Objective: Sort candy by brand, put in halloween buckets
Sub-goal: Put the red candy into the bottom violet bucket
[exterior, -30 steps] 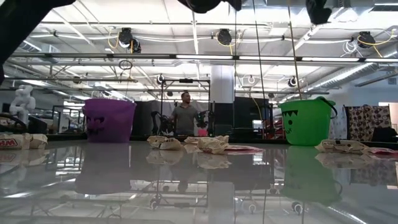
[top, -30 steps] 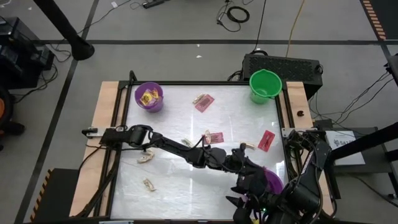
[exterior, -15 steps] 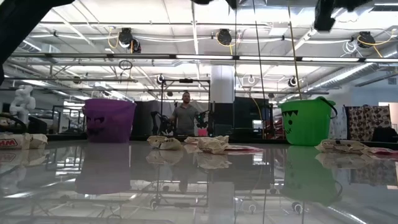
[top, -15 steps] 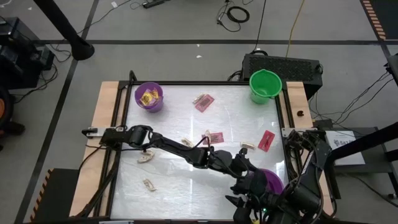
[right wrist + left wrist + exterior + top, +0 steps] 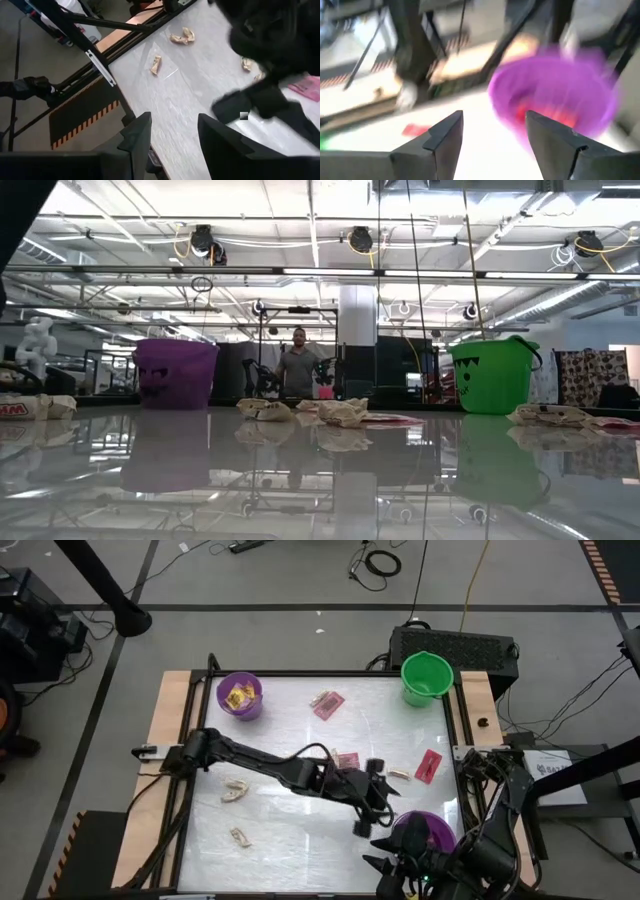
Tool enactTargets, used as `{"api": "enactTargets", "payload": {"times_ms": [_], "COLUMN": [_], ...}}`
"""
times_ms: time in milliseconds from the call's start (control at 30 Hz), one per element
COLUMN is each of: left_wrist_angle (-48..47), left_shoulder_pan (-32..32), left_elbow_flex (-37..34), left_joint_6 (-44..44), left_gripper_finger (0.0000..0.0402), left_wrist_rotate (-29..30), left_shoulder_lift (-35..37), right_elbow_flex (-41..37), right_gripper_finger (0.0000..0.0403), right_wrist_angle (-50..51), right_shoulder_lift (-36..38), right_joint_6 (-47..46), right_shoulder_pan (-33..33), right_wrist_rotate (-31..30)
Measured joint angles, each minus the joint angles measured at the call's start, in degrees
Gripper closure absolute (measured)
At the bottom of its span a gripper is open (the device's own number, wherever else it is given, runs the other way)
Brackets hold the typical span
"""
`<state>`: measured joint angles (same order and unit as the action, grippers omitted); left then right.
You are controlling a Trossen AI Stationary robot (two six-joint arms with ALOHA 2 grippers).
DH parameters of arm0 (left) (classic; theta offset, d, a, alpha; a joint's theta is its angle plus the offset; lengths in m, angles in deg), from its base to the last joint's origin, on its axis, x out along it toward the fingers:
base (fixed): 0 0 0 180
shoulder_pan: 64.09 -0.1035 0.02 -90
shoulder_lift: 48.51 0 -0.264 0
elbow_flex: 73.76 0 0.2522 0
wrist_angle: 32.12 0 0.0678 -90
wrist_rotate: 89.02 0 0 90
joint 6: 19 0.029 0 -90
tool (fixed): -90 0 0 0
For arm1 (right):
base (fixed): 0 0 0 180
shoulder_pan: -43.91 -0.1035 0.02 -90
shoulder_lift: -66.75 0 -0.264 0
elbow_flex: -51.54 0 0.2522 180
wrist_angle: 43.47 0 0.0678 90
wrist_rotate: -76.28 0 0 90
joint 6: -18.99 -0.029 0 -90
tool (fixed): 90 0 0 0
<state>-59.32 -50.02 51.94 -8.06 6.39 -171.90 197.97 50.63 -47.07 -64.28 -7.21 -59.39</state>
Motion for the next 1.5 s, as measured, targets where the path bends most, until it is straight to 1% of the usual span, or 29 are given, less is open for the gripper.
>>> {"api": "enactTargets", "payload": {"times_ms": [100, 233, 267, 367, 467, 567, 900, 1133, 1333, 1500], "left_wrist_angle": [-14.84, -29.99, -32.21, -34.28, -34.29, -31.12, -21.49, -20.98, -16.06, -15.96], "left_shoulder_pan": [-1.53, -5.45, -6.68, -10.82, -14.4, -16.54, -16.55, -16.57, -16.42, -16.79], "left_elbow_flex": [-0.09, -0.16, -0.64, -3.57, -5.85, -8.36, -14.77, -15.91, -15.81, -15.85], "left_joint_6": [4.12, 6.01, 6.0, 4.27, -0.01, -3.63, -4.68, -6.16, -6.12, -6.14], "left_gripper_finger": [0.0181, 0.0181, 0.0181, 0.0181, 0.0181, 0.0181, 0.0181, 0.0181, 0.0181, 0.0181], "left_wrist_rotate": [4.3, 5.32, 5.14, 2.68, -0.05, -2.73, -3.29, -5.13, -3.9, -3.86], "left_shoulder_lift": [1.55, 1.66, 1.66, 1.82, 1.62, 1.77, 1.72, 0.1, -2.1, -4.52], "right_elbow_flex": [0.0, 0.0, 0.0, 0.0, 0.0, 0.0, 0.0, 0.0, 0.0, 0.0], "right_gripper_finger": [0.0248, 0.0248, 0.0248, 0.0248, 0.0248, 0.0248, 0.0248, 0.0248, 0.0248, 0.0248], "right_wrist_angle": [0.13, 0.29, 0.55, 1.31, 1.47, 1.62, 1.81, 0.25, -0.78, -1.88], "right_shoulder_lift": [0.0, 0.0, 0.0, 0.0, 0.0, 0.0, 0.0, 0.0, 0.0, -0.02], "right_joint_6": [1.85, 5.01, 5.39, 5.96, 6.41, 6.63, 6.2, 5.98, 5.39, 4.51], "right_shoulder_pan": [0.0, 0.02, 0.04, 0.28, 0.47, 0.46, 0.46, 0.46, 0.77, 0.85], "right_wrist_rotate": [0.01, -0.94, -1.0, -1.01, -1.1, -1.16, -2.76, -2.73, -2.59, -2.45]}}
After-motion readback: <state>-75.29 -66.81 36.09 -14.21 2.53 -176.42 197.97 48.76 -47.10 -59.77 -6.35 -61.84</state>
